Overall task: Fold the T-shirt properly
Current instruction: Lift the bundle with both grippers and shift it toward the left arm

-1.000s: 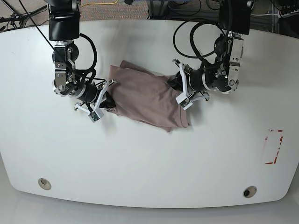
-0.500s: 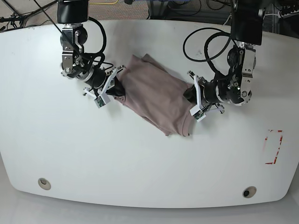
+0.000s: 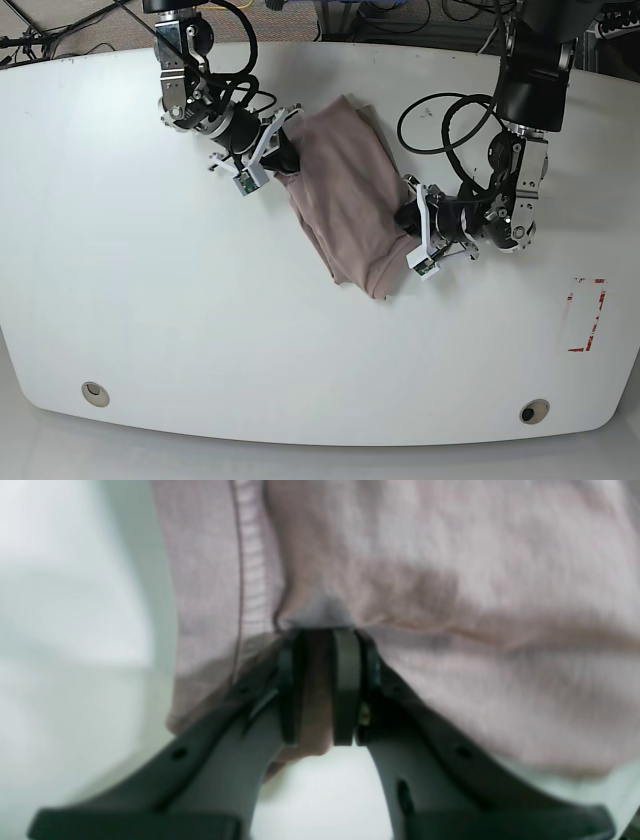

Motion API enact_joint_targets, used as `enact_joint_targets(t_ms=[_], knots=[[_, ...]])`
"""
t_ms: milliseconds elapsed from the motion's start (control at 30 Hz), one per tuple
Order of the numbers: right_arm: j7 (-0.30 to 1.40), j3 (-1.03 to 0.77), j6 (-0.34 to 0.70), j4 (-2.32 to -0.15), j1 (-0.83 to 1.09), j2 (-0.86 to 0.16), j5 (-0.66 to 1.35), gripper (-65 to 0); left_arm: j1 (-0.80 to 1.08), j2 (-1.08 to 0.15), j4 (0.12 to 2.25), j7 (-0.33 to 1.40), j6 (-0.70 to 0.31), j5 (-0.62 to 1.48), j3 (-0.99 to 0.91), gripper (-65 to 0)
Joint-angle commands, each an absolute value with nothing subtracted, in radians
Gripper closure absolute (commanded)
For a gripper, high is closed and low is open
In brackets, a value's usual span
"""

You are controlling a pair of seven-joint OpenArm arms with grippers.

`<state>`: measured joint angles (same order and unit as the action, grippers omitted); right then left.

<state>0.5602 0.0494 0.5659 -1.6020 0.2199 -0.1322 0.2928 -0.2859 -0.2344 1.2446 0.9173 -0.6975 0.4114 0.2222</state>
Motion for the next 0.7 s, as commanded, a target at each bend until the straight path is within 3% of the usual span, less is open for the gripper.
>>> enact_joint_targets(t_ms=[0,333,667], knots=[[0.593,0.113,0.516,-1.632,0.240,-0.130,0.280,-3.6,-0.308,-0.269,1.253,0.883,-0.698,0.407,0.236,-8.2],[0.593,0.249,0.444,-1.632,0.237,-0.120,0.282,-3.6,-0.366,-0.332,1.262,0.869,-0.698,0.414,0.255,-8.2],[0.593,0.254,0.426,-1.664,0.234,-0.122,0.282,-3.6,-0.395,-0.364,1.405,0.880,-0.698,0.412,0.255,-8.2]])
